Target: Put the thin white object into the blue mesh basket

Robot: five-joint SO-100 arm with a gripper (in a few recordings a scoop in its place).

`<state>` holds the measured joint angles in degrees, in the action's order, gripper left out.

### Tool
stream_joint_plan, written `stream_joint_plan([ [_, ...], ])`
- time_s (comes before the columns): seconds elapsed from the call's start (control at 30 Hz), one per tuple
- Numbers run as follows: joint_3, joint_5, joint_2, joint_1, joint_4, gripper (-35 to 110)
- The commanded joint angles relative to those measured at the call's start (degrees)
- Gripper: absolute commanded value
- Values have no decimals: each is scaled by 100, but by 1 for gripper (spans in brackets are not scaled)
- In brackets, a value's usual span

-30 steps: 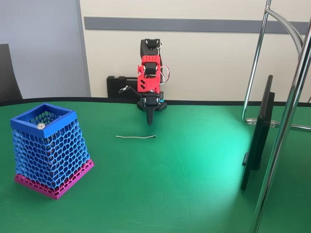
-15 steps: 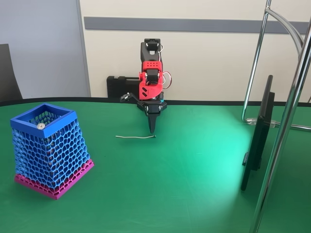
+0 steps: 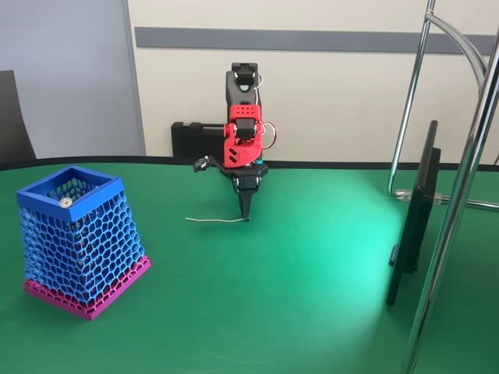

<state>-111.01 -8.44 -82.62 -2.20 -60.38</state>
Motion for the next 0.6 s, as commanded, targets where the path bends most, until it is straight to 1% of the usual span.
stream_joint_plan([
  [0.0,237,-53,9,-35,-44,14],
  [0.57,615,-132,475,-35,-281,11],
])
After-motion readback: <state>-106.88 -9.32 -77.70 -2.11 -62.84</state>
